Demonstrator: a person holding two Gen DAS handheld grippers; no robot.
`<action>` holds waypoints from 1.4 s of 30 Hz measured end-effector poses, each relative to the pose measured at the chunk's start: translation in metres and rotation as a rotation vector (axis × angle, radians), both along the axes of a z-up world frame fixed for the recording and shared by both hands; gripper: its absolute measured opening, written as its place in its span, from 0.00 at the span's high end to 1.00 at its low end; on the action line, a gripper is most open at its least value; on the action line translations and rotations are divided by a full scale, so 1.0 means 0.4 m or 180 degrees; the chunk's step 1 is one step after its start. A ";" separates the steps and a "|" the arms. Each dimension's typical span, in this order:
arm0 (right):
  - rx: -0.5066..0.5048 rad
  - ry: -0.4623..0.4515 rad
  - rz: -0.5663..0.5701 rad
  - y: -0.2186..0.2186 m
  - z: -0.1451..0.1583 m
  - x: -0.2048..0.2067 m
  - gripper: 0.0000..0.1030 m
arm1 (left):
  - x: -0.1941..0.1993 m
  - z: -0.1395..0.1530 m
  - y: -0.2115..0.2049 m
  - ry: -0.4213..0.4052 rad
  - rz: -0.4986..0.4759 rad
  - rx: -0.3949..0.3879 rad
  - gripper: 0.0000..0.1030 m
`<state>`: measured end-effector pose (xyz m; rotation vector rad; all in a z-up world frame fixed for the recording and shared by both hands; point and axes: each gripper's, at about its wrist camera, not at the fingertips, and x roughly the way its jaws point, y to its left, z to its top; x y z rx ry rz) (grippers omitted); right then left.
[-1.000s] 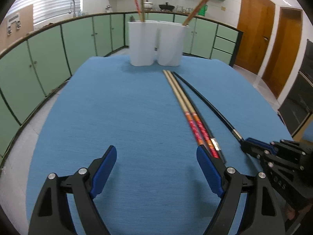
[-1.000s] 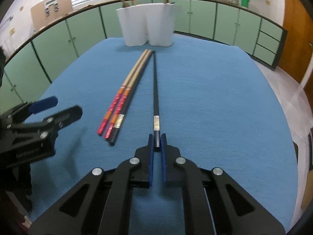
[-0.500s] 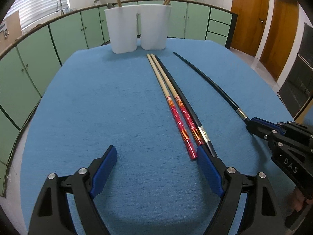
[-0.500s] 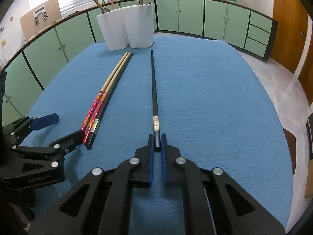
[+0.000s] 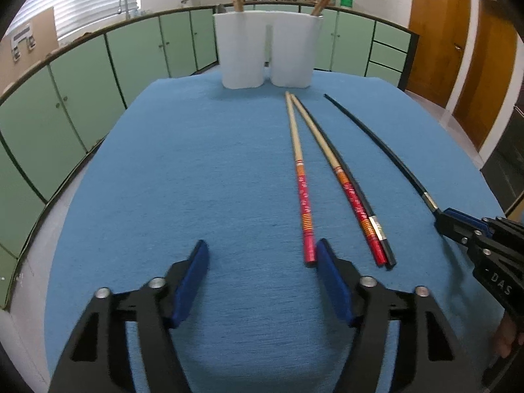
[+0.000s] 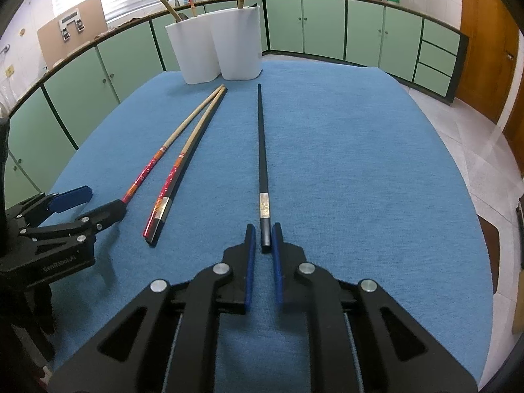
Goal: Organize utensils
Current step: 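Grasp a red-patterned chopstick with the left tool while the right tool lifts the black one, then carry both chopsticks to the white holder and release them inside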
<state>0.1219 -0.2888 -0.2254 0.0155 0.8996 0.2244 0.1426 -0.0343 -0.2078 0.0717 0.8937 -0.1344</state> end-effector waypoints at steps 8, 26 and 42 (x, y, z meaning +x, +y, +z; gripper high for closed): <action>-0.0025 -0.0006 0.0002 0.005 -0.002 0.001 0.92 | -0.009 0.002 -0.044 -0.0036 -0.0243 0.0019 0.94; 0.0091 -0.0265 -0.0009 -0.011 0.101 -0.017 0.94 | -0.042 0.144 0.004 -0.0436 -0.0193 -0.0158 0.94; 0.0345 -0.0834 0.0080 -0.044 0.360 0.029 0.94 | -0.010 0.378 0.028 -0.1083 -0.0321 -0.0292 0.94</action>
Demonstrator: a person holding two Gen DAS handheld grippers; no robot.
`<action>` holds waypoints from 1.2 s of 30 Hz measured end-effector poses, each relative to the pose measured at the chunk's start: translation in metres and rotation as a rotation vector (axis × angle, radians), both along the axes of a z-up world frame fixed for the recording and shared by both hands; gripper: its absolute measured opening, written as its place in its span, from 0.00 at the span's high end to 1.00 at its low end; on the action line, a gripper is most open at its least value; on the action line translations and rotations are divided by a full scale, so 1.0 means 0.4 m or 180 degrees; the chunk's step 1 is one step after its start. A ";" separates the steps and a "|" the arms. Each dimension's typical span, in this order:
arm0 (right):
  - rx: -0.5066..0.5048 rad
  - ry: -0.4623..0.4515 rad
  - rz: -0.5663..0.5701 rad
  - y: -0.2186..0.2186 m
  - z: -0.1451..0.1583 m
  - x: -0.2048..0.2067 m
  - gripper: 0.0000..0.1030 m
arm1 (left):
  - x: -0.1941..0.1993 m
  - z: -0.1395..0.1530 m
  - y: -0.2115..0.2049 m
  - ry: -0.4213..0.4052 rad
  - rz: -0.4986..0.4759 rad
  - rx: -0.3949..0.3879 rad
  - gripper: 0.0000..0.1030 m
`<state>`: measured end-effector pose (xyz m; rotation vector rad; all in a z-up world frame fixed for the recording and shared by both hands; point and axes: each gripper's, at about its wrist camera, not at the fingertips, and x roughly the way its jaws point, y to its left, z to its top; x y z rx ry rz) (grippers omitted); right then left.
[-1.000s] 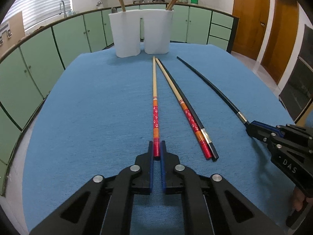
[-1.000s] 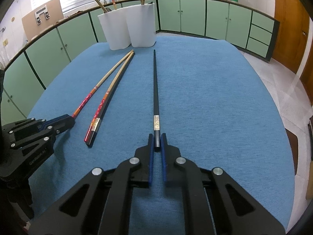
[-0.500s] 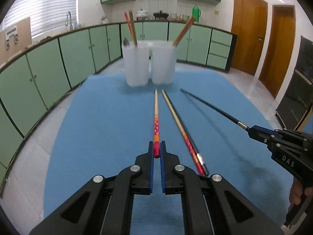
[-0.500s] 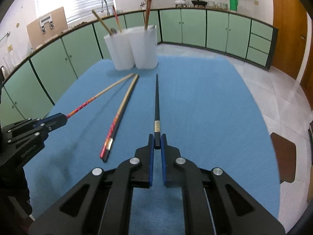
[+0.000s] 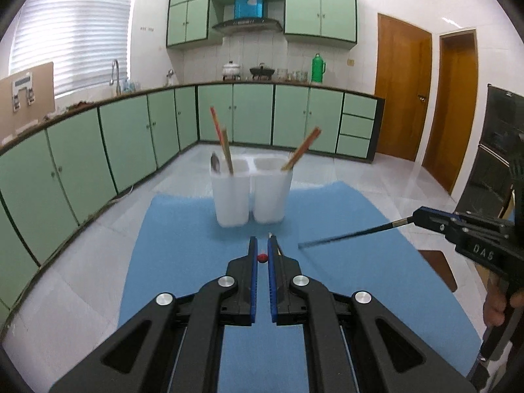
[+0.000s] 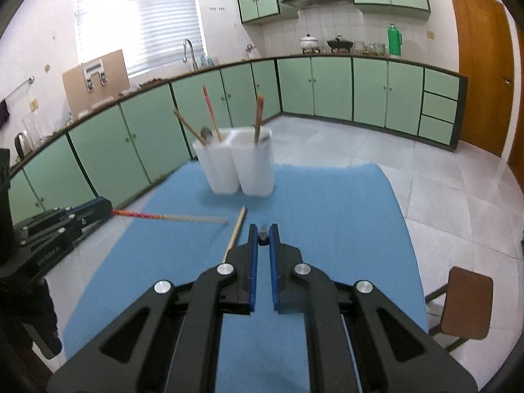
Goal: Organize utensils
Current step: 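Carry both chopsticks to the white holder and release them inside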
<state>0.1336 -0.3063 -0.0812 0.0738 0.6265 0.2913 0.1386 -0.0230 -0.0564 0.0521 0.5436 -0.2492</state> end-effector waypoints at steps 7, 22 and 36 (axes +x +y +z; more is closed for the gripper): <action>0.0012 -0.0119 0.0148 0.011 0.109 0.059 0.94 | 0.063 0.072 -0.010 -0.0128 -0.0117 -0.0041 0.94; 0.0048 -0.0343 0.0460 0.036 0.284 0.175 0.94 | 0.129 0.204 -0.025 -0.0386 -0.0317 -0.0150 0.95; 0.0155 -0.0832 0.0334 0.047 0.473 0.378 0.94 | 0.329 0.417 -0.063 -0.1113 -0.0198 -0.0100 0.95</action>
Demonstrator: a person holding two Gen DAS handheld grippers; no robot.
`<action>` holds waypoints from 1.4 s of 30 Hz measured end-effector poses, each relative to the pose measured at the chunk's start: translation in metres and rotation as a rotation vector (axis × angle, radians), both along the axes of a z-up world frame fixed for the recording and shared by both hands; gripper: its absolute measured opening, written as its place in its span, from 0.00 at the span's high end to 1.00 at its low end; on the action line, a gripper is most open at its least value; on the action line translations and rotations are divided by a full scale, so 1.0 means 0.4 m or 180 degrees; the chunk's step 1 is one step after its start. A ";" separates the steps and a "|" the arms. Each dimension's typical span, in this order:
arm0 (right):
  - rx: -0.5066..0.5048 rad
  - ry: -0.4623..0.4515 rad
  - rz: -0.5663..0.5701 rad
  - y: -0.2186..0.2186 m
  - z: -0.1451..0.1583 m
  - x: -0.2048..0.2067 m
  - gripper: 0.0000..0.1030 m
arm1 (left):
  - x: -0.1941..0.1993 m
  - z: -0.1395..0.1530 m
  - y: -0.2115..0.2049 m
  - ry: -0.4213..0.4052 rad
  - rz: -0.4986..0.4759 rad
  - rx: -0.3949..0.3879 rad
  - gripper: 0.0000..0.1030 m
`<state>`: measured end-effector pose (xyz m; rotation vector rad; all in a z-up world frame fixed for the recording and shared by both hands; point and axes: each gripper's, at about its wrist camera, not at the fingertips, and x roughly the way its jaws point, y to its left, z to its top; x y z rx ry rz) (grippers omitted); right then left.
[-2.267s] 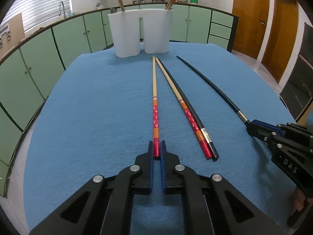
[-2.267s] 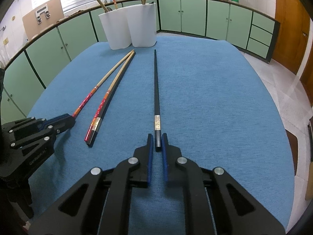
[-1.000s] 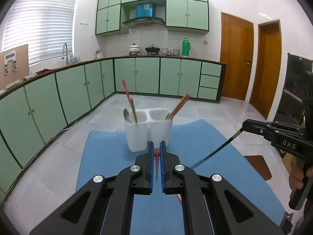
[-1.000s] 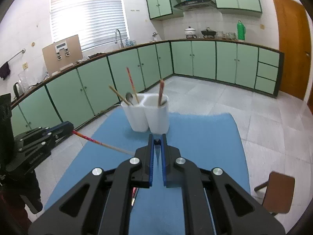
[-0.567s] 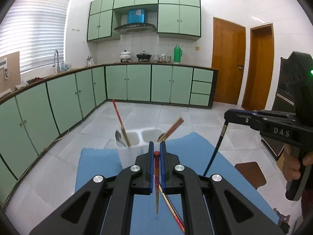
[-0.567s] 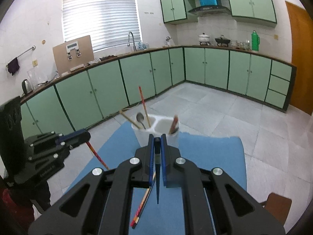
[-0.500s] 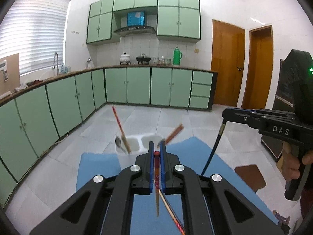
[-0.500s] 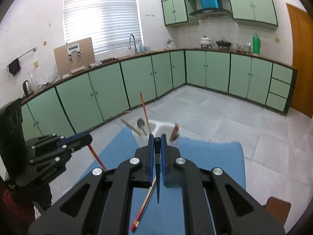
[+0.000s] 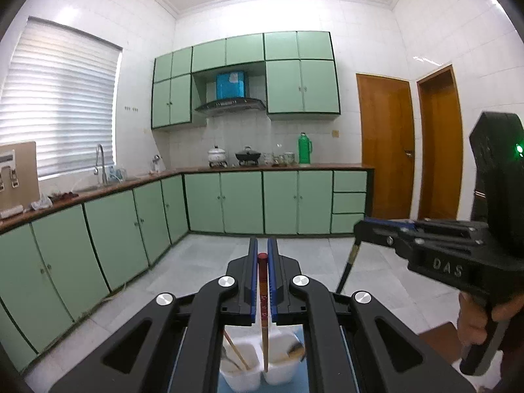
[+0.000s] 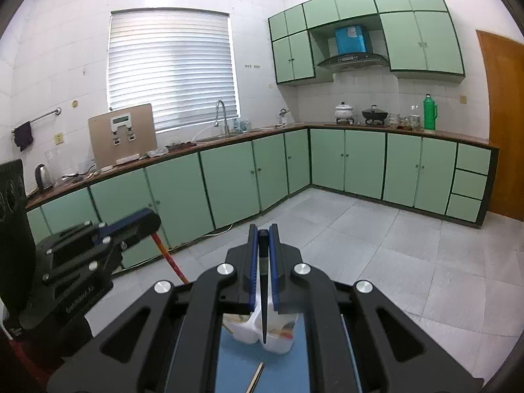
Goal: Organize utensils
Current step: 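Carry both chopsticks to the white holder and release them inside, then move both tools back over the last two chopsticks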
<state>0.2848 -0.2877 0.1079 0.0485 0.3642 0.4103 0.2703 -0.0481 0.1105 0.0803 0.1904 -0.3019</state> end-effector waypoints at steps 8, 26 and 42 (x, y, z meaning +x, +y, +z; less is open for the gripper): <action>0.0050 0.0096 -0.0077 0.003 -0.074 0.135 0.94 | 0.149 -0.086 -0.004 0.0112 0.0113 0.0059 0.95; -0.0166 0.0342 -0.0202 0.055 -0.212 0.169 0.54 | 0.189 -0.206 0.051 0.0518 0.0210 -0.0063 0.67; -0.0052 0.0107 -0.0605 -0.052 -0.318 -0.191 0.05 | -0.211 -0.368 0.106 0.0522 0.0423 -0.0184 0.27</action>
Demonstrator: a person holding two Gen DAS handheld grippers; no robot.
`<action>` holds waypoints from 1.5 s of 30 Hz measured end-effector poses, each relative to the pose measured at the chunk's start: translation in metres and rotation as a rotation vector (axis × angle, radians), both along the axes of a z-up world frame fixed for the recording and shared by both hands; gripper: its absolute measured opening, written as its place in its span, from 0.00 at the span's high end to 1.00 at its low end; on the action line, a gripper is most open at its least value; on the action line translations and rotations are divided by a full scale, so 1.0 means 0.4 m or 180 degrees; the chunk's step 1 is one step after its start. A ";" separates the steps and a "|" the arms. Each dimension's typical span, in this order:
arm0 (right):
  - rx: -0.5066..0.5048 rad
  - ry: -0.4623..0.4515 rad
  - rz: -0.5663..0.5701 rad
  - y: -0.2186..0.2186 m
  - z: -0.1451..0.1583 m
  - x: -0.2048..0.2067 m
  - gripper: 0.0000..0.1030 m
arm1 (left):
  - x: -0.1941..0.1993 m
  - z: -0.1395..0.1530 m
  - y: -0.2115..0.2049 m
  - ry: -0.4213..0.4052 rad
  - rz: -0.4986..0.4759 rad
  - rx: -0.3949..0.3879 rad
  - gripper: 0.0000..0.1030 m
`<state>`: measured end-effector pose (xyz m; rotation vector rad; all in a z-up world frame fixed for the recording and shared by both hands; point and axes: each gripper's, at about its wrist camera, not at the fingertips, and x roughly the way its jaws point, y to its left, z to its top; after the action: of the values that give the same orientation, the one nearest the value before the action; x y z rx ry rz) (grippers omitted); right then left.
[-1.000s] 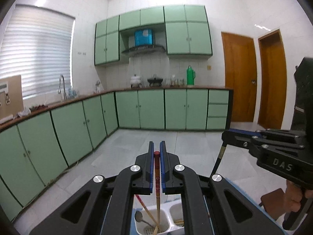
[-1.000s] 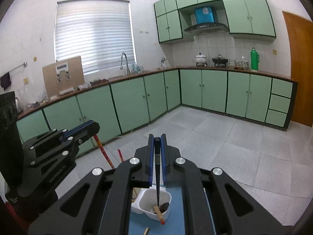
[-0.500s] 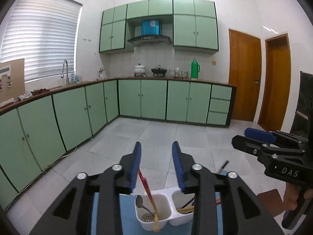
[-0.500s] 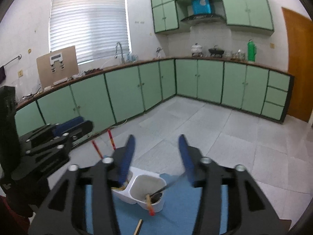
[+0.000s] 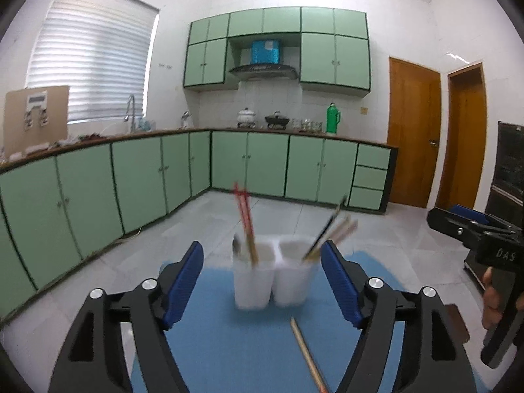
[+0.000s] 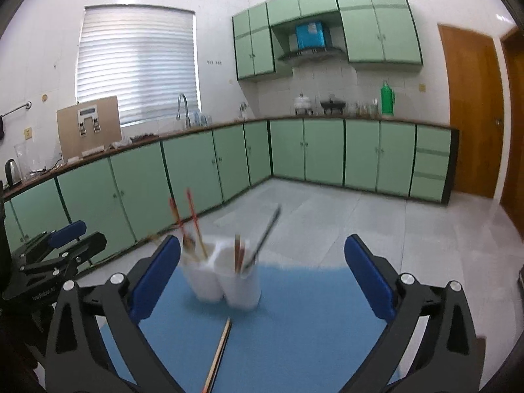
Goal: Organize utensils
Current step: 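Move both tools back over the last two chopsticks, then grasp the last black chopstick with the right tool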
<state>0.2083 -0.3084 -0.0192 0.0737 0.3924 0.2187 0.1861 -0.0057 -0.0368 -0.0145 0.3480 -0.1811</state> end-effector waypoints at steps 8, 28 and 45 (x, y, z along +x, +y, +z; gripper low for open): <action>0.0072 0.0520 -0.0159 0.014 -0.224 -0.114 0.05 | -0.089 -0.211 0.015 0.0444 0.0111 0.0093 0.26; -0.0274 0.1179 0.0132 0.135 -0.453 -0.232 0.06 | -0.145 -0.367 0.015 0.1094 0.0206 0.0334 0.26; -0.0573 0.1540 0.0400 0.202 -0.511 -0.250 0.32 | -0.135 -0.381 0.061 0.1255 0.0362 0.0380 0.25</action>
<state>0.1081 -0.2276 -0.2236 -0.0780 0.8983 0.2889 0.1322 0.0188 -0.1893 0.0486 0.7491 -0.0428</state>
